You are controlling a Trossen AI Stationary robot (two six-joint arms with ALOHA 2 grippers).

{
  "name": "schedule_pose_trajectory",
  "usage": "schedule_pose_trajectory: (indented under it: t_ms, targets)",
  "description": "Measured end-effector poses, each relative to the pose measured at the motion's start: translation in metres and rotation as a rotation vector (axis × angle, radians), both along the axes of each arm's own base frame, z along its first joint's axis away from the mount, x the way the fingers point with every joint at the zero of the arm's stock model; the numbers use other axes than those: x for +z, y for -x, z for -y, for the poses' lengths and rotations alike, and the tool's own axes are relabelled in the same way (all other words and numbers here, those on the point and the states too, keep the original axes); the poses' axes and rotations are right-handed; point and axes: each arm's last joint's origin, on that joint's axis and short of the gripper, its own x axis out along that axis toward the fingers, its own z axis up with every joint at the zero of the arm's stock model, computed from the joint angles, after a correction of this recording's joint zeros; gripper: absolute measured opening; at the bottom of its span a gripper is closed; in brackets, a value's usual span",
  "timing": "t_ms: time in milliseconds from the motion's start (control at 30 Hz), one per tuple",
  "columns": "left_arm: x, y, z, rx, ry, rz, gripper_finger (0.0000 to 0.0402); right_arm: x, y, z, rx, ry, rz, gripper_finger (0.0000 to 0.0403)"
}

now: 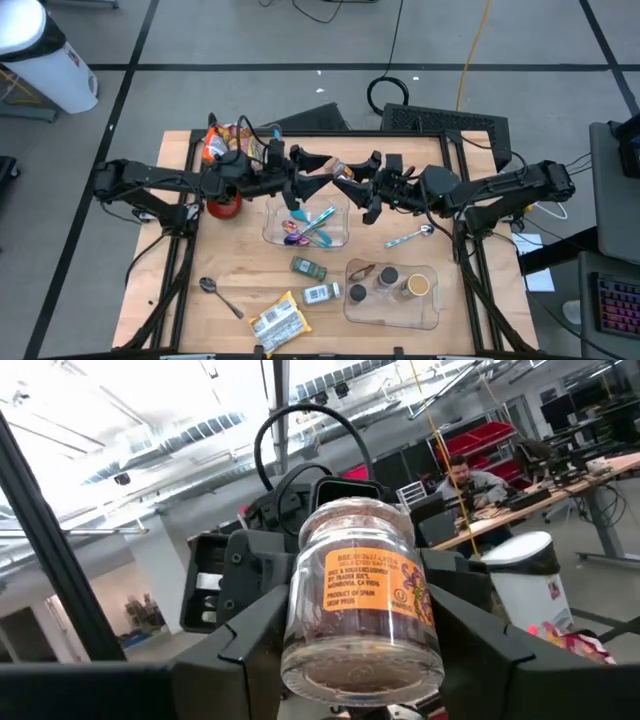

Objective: Pick & Place Food Item
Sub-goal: Put the brown seasoning bottle into the bottom transparent bin

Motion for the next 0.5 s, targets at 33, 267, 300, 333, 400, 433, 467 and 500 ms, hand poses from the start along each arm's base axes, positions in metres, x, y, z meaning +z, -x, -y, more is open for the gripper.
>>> schedule_pose_trajectory:
  t_ms: [33, 267, 300, 333, 400, 433, 467, 500]
  targets:
    - [0.001, 0.000, 0.000, -0.002, -0.002, 0.006, 0.0335, 0.000, -0.001, 0.000, 0.005, -0.005, 0.006, 0.0185]
    - [0.001, -0.001, 0.000, -0.028, -0.016, 0.029, 0.0335, -0.004, -0.006, -0.001, 0.036, -0.018, 0.004, 0.0185]
    - [0.001, -0.001, 0.001, -0.031, -0.017, 0.028, 0.0335, -0.005, -0.007, -0.001, 0.037, -0.018, 0.001, 0.0185]
    - [0.001, -0.001, 0.001, -0.031, -0.018, 0.021, 0.0335, -0.006, -0.007, -0.002, 0.038, -0.017, -0.002, 0.0185]
    - [0.000, -0.001, 0.001, -0.032, -0.016, 0.013, 0.0335, -0.007, -0.009, -0.002, 0.039, -0.021, 0.002, 0.0185]
    - [0.000, -0.001, 0.001, -0.032, -0.018, 0.013, 0.0335, -0.008, -0.010, -0.002, 0.039, -0.024, 0.007, 0.0185]
    - [0.000, -0.001, 0.001, -0.031, -0.017, 0.014, 0.0334, -0.008, -0.010, -0.002, 0.039, -0.025, 0.005, 0.0185]
    - [0.000, -0.001, 0.001, -0.030, -0.017, 0.016, 0.0331, -0.009, -0.011, -0.002, 0.040, -0.027, 0.004, 0.0185]
